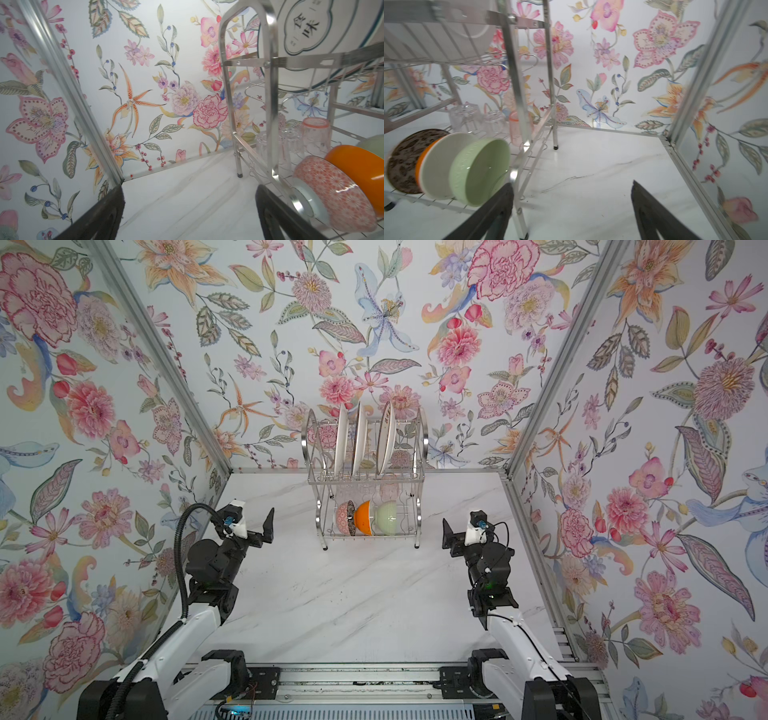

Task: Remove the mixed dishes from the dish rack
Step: 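Reach the right gripper toward the pale green bowl in the rack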

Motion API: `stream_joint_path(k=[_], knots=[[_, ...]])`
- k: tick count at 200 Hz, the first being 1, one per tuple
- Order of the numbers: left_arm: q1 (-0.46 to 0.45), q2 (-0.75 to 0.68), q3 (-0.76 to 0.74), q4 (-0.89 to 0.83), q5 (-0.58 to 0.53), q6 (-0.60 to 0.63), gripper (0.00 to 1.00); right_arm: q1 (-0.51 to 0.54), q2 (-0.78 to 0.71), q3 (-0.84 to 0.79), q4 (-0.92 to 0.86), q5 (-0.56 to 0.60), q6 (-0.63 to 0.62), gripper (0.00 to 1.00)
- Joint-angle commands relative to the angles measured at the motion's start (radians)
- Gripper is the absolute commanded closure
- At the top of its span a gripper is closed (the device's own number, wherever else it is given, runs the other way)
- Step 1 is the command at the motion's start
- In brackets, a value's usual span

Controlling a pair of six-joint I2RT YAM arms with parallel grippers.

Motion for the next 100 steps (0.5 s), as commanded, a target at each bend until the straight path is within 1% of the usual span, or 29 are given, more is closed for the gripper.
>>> stream_joint_path(k=[1,14,28,52,60,77,89,92,100], knots=[[-0.051,-0.036,0.069,-0.240,0.111,0.081,0.01,0.053,-0.027,0.054,-0.210,-0.193,-0.041,0.16],[-0.088,-0.045,0.098,-0.320,0.118,0.116,0.01,0.092,-0.020,0.075,-0.260,-0.225,-0.049,0.19],[-0.128,-0.047,0.115,-0.375,0.145,0.139,0.01,0.126,-0.001,0.085,-0.268,-0.251,-0.044,0.21],[-0.193,-0.040,0.099,-0.383,0.150,0.137,0.01,0.196,0.067,0.107,-0.255,-0.284,-0.039,0.24],[-0.214,-0.034,0.084,-0.368,0.141,0.126,0.01,0.217,0.094,0.108,-0.232,-0.282,-0.033,0.25],[-0.255,-0.022,0.049,-0.320,0.113,0.102,0.00,0.246,0.153,0.088,-0.120,-0.277,0.012,0.27],[-0.291,-0.012,0.027,-0.285,0.090,0.102,0.01,0.260,0.201,0.087,-0.050,-0.268,0.048,0.31],[-0.298,-0.009,0.024,-0.277,0.085,0.076,0.01,0.263,0.218,0.092,-0.036,-0.264,0.060,0.31],[-0.317,0.000,0.014,-0.258,0.076,0.063,0.01,0.267,0.252,0.102,-0.004,-0.260,0.091,0.32]])
